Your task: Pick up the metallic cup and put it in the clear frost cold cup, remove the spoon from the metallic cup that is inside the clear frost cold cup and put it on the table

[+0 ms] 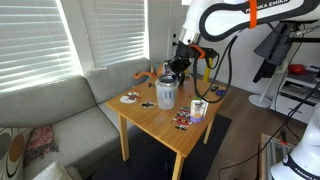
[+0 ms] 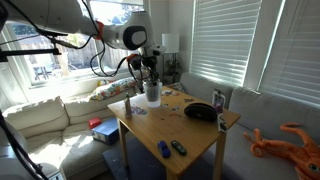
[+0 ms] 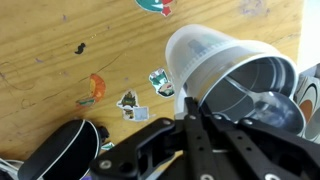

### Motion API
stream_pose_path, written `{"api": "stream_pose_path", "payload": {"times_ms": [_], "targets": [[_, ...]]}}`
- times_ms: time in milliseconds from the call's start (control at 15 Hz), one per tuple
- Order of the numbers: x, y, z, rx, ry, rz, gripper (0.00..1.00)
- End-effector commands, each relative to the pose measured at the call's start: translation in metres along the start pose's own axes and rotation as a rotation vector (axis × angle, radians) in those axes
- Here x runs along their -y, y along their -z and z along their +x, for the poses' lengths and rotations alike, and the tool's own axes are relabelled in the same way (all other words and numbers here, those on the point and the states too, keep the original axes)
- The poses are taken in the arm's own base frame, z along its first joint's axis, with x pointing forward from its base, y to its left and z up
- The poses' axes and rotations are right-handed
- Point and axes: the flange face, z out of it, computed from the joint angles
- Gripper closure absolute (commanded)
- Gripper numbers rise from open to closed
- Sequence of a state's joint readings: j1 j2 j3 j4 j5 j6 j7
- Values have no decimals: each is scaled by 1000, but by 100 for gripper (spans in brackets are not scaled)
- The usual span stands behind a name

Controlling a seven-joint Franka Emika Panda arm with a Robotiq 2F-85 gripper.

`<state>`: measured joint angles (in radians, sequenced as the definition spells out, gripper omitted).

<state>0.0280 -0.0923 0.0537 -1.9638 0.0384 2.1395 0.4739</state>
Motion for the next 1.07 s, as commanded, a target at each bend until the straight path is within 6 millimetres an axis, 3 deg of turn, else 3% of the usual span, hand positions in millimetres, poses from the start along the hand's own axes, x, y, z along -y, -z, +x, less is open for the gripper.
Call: {"api": "stream_pose_path", "payload": {"times_ms": [0, 400, 533, 1000], "targets": [[-6, -15, 3, 20, 12, 26, 99], [-11, -32, 7, 46, 20, 11, 99], [-11, -31, 7, 44, 23, 15, 68], [0, -7, 7, 6, 15, 103, 23]]}}
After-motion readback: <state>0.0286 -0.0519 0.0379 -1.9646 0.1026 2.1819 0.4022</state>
